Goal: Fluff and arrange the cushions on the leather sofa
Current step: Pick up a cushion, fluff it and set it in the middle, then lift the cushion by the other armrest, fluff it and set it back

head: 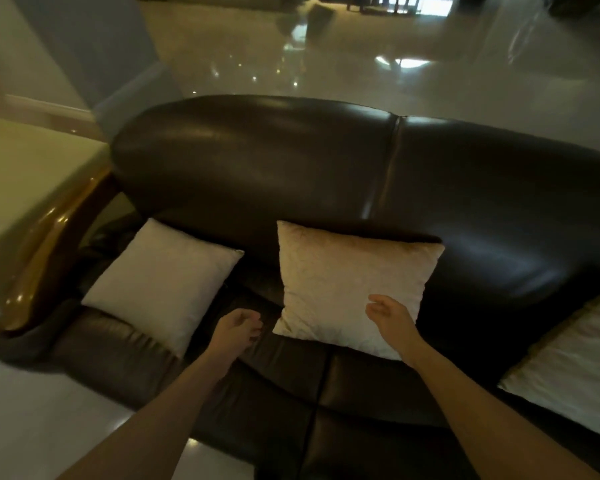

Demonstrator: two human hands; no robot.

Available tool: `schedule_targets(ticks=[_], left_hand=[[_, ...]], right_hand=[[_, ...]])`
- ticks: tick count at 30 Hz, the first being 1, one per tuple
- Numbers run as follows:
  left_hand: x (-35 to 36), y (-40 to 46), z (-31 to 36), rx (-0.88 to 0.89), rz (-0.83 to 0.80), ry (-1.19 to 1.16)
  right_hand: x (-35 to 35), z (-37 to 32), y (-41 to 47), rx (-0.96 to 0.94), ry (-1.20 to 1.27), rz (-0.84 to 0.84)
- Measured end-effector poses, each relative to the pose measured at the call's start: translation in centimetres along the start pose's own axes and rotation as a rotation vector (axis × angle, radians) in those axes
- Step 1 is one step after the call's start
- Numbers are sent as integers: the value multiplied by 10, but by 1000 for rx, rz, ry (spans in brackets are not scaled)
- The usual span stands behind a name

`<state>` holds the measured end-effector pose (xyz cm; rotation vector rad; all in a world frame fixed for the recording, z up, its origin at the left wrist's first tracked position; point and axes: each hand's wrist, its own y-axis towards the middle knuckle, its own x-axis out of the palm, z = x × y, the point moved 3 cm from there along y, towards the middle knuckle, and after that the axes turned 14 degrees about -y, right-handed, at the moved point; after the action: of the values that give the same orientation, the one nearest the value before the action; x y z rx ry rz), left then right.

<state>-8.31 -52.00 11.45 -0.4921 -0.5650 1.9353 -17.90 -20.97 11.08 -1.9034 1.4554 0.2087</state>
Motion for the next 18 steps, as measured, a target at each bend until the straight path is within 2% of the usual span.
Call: schedule_targets(ticks=[5, 9, 12, 15, 18], left_hand=[[-52, -11, -6, 43, 107, -82], [-119, -18, -10, 73, 119, -116], [-183, -20, -12, 128, 165, -152], [-251, -24, -15, 172, 224, -141], [-321, -26, -17, 177, 258, -168]], right_hand=[[40, -38, -15, -95, -104, -17], [92, -74, -21, -96, -180, -47], [143, -107, -27, -156, -305, -161], [192, -136, -35, -142, -257, -57], [246, -170, -44, -176, -280, -63]])
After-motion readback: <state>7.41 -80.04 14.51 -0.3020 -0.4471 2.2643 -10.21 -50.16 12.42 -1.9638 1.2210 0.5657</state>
